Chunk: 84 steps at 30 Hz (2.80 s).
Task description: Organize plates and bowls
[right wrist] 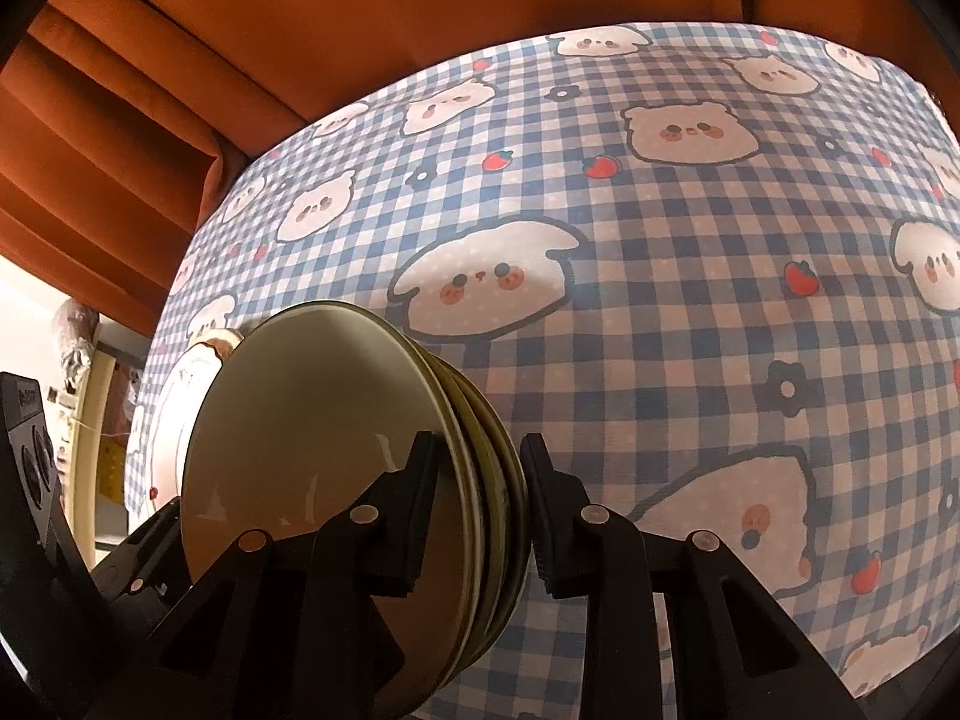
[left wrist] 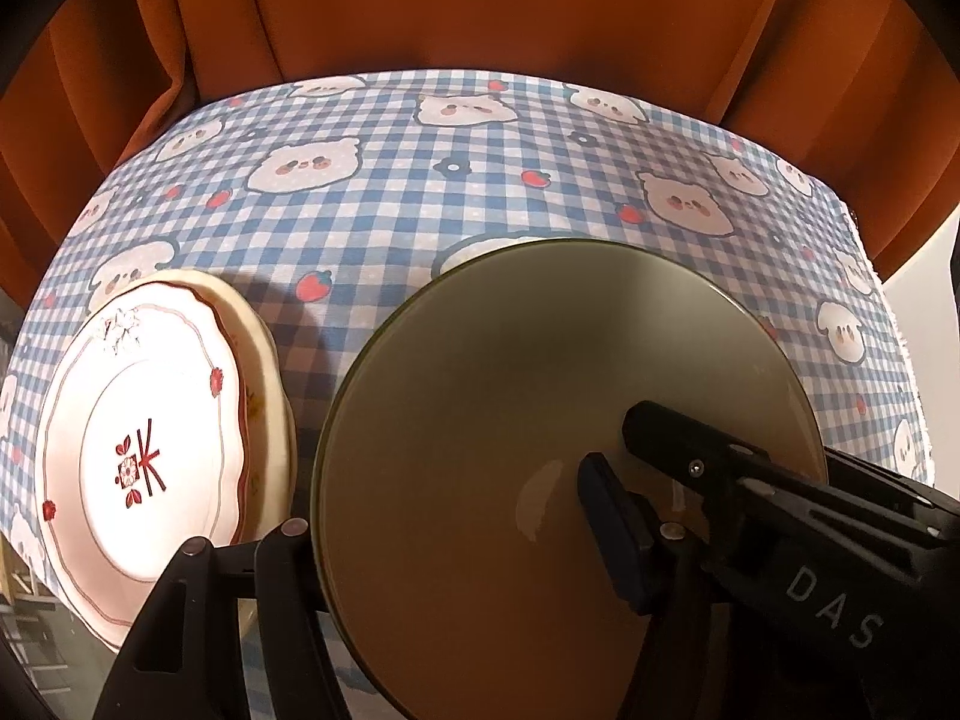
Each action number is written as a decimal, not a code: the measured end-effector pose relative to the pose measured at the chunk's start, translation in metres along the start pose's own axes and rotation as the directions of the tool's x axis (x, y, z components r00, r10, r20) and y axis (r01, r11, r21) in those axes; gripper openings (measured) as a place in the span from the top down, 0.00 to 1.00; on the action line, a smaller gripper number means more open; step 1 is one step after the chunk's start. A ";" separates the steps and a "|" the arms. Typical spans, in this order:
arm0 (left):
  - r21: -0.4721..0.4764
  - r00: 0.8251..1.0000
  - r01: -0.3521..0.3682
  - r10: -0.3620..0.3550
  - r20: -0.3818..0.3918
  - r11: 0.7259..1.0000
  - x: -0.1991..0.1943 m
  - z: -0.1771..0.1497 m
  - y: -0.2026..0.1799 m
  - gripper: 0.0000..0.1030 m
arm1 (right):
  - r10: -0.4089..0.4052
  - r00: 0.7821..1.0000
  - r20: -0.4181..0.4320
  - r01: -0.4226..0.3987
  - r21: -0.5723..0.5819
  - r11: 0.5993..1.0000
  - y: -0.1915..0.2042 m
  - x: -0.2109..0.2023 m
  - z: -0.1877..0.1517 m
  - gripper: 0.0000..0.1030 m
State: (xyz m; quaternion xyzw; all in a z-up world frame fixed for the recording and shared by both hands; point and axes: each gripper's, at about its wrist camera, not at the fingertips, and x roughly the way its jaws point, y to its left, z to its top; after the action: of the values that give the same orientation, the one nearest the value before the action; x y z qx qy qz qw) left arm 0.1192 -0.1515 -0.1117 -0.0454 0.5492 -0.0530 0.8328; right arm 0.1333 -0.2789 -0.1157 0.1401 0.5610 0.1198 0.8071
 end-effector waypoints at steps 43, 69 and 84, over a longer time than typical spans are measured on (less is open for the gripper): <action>0.068 0.994 0.096 -0.098 0.037 0.993 -0.077 0.013 0.096 0.38 | -0.073 0.991 0.112 0.070 0.035 0.997 0.114 -0.040 -0.008 0.69; 0.086 0.990 0.137 -0.133 -0.046 0.987 -0.063 0.014 0.219 0.38 | -0.110 0.992 0.069 0.104 0.085 0.991 0.227 0.026 -0.021 0.69; 0.112 0.981 0.182 -0.172 -0.092 0.977 -0.043 0.024 0.226 0.40 | -0.177 0.984 0.009 0.175 0.111 0.978 0.232 0.048 -0.010 0.69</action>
State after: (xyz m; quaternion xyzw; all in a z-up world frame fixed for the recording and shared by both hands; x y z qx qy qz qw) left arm 0.1333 0.0790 -0.0930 -0.0418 0.5726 -0.1615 0.8027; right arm 0.1322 -0.0449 -0.0768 0.1350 0.5691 0.0155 0.8109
